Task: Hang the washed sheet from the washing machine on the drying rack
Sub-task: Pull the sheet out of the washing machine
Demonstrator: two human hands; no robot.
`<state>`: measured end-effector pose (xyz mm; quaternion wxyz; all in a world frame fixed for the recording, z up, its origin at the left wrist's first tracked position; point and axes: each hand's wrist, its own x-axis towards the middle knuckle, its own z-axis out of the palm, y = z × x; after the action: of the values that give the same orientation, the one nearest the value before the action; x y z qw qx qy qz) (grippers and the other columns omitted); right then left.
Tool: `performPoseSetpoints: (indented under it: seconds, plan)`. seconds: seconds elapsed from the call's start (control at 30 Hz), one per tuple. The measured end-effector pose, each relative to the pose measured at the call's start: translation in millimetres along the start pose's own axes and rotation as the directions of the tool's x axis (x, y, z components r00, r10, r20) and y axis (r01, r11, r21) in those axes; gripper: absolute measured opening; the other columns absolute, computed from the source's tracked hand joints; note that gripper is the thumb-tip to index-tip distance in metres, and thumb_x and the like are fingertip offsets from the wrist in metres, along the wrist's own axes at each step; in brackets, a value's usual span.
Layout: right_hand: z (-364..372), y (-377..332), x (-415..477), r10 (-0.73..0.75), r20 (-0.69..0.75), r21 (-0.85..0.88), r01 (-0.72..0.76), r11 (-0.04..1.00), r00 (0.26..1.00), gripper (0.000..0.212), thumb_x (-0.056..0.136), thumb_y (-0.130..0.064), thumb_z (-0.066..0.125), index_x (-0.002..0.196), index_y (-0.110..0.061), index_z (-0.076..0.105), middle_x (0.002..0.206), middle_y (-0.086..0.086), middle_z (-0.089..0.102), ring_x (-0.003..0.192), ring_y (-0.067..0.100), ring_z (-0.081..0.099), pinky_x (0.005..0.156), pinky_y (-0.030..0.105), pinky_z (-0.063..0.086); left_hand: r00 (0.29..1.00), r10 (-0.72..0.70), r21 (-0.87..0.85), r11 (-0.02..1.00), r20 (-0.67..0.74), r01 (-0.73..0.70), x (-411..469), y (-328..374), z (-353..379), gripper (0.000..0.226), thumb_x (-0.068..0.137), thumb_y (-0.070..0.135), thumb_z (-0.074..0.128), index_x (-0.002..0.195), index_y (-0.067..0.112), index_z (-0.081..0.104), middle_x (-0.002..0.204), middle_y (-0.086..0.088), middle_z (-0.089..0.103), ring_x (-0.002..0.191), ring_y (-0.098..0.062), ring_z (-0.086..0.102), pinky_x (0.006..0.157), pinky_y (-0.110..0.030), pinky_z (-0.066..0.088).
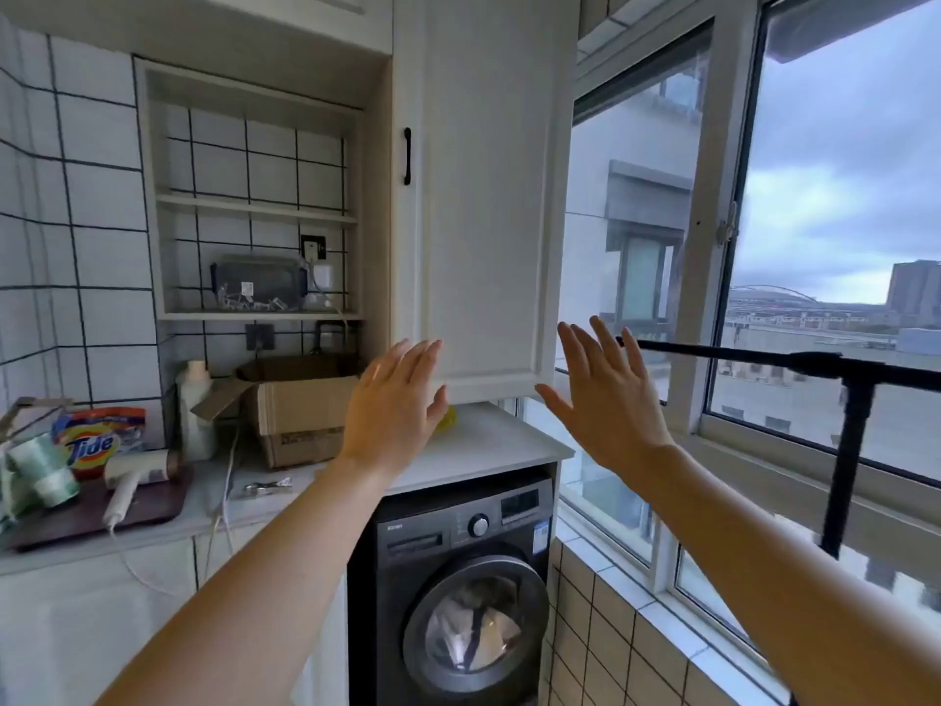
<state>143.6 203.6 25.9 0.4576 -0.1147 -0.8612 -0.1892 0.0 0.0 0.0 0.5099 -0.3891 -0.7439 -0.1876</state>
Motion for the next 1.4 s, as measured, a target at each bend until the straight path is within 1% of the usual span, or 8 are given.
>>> performPoseSetpoints:
  seconds: [0.17,0.23,0.47,0.6,0.73,1.07,1.2,1.4]
  plan:
    - [60.0,-10.8,-26.1,-0.027,0.040,0.045,0.025,0.999,0.999,0.060,0.097,-0.049,0.031,0.135,-0.007,0.049,0.134,0.012,0.056,0.135,0.032,0.041,0.113,0.050,0.029,1.000,-0.010,-0.054,0.998,-0.004,0.010,-30.1,-6.7,51.5,0.032,0.093,0.028,0.053,0.117,0.009,0.062,0.106,-0.004,0.069,0.103,-0.023,0.061,0.087,-0.038,0.051]
    - [89.3,-14.5,-37.1,-0.035,0.078,0.070,0.029,0.997,0.996,0.055,0.096,-0.047,0.037,0.133,-0.008,0.052,0.132,0.012,0.058,0.133,0.032,0.044,0.112,0.051,0.032,0.999,-0.003,-0.059,0.998,0.038,0.005,-45.8,-13.2,78.1,0.032,0.094,0.029,0.047,0.114,0.011,0.064,0.101,-0.001,0.070,0.098,-0.022,0.061,0.082,-0.037,0.052]
    - [194.9,-31.8,-70.3,-0.028,0.241,0.098,0.005,0.995,0.970,0.049,0.092,-0.039,0.053,0.129,-0.007,0.056,0.126,0.013,0.062,0.125,0.031,0.053,0.106,0.049,0.041,0.975,-0.052,-0.135,0.987,0.216,0.082,-97.5,-37.9,177.5,0.032,0.092,0.031,0.043,0.103,0.013,0.067,0.088,0.001,0.069,0.085,-0.021,0.061,0.071,-0.035,0.051]
    - [251.2,-40.1,-84.0,-0.008,0.365,0.086,-0.026,0.996,0.931,0.048,0.090,-0.038,0.058,0.128,-0.007,0.056,0.125,0.011,0.063,0.122,0.030,0.055,0.104,0.046,0.044,0.943,-0.094,-0.192,0.968,0.320,0.162,-124.6,-50.0,229.0,0.020,0.088,0.023,0.060,0.103,0.014,0.068,0.087,0.003,0.070,0.083,-0.019,0.063,0.071,-0.033,0.052]
    - [298.5,-47.0,-99.7,0.026,0.401,0.098,-0.071,0.993,0.916,0.042,0.086,-0.033,0.066,0.119,-0.008,0.061,0.112,0.010,0.069,0.112,0.028,0.061,0.098,0.041,0.048,0.903,-0.106,-0.209,0.955,0.416,0.209,-151.0,-56.3,277.7,0.018,0.082,0.019,0.068,0.099,0.015,0.070,0.084,0.004,0.071,0.079,-0.020,0.064,0.070,-0.032,0.053]
    - [409.1,-38.1,-130.0,0.054,0.589,0.113,-0.149,0.982,0.806,0.035,0.081,-0.031,0.071,0.109,-0.011,0.066,0.101,0.005,0.071,0.104,0.027,0.064,0.089,0.038,0.052,0.748,-0.153,-0.157,0.932,0.646,0.326,-201.0,-50.5,388.1,0.014,0.078,0.022,0.071,0.091,0.019,0.070,0.075,0.007,0.069,0.073,-0.020,0.062,0.061,-0.031,0.051]
    - [462.3,-24.3,-134.5,0.040,0.678,0.120,-0.164,0.979,0.734,0.032,0.084,-0.033,0.067,0.110,-0.014,0.064,0.100,0.003,0.071,0.103,0.025,0.064,0.089,0.037,0.051,0.684,-0.210,-0.099,0.918,0.699,0.384,-212.5,-45.9,435.6,0.010,0.081,0.024,0.069,0.090,0.019,0.069,0.074,0.008,0.068,0.071,-0.018,0.061,0.059,-0.031,0.051]
    - [554.8,6.3,-136.6,-0.039,0.782,0.170,-0.152,0.974,0.622,0.025,0.090,-0.031,0.058,0.107,-0.014,0.062,0.099,0.002,0.069,0.103,0.024,0.060,0.088,0.033,0.049,0.525,-0.346,-0.003,0.833,0.777,0.553,-218.4,-27.2,518.4,0.019,0.091,0.029,0.056,0.102,0.019,0.069,0.086,0.008,0.071,0.085,-0.017,0.060,0.065,-0.030,0.048]
